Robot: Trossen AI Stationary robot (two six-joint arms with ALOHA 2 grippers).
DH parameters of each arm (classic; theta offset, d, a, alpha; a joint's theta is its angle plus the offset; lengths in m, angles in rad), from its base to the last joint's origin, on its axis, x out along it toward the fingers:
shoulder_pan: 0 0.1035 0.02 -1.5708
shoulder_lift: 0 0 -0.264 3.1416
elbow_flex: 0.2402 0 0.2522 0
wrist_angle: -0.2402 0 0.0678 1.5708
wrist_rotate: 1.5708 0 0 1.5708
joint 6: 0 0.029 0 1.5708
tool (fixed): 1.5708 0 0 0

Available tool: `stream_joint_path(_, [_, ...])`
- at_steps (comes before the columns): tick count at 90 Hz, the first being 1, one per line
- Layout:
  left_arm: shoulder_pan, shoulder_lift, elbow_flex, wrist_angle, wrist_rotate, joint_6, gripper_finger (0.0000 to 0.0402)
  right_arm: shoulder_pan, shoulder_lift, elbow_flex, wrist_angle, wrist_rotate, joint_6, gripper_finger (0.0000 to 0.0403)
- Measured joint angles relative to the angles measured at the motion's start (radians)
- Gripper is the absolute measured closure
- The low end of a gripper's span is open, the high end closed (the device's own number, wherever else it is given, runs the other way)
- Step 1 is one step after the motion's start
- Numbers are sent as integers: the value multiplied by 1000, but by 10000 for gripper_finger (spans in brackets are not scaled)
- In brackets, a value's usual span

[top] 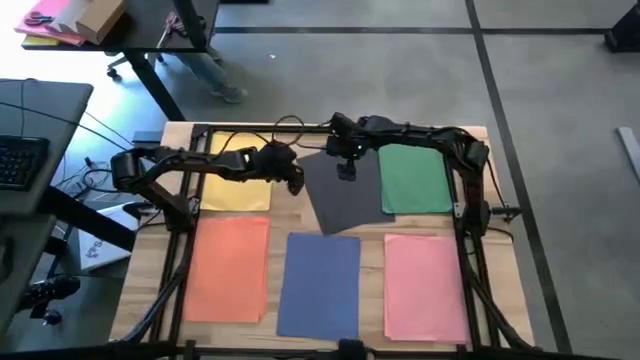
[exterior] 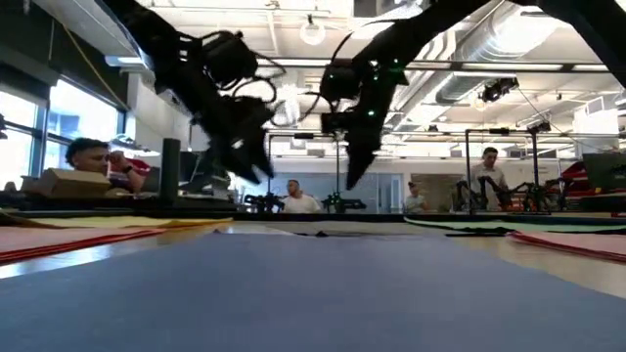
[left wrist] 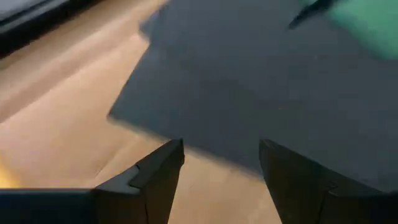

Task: Organize paper
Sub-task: Adjust the stacked black papers

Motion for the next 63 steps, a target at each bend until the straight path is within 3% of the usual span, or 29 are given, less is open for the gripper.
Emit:
stream_joint_path(6, [0,-7,4,-18,39,14,200,6,0,37,-47,8,-34,91])
stream_joint_path(15, [-1,-56,13,-204,97,107,200,7,-6,105,-184,16,-88,91])
stream_joint_path(28, [-1,-95,6,-386,65,163,200,-9,-8,136,-261,-9,-85,91])
stream_joint_path(36, [0,-92,-29,-291,60,161,200,-10,-2,105,-162,-53,-51,91])
stream_joint_path(51, [6,-24,-65,126,3,22,200,6,2,66,130,-186,98,91])
stream_joint_path(63, [6,-8,-47,214,-6,-2,200,6,2,116,69,-177,91,91])
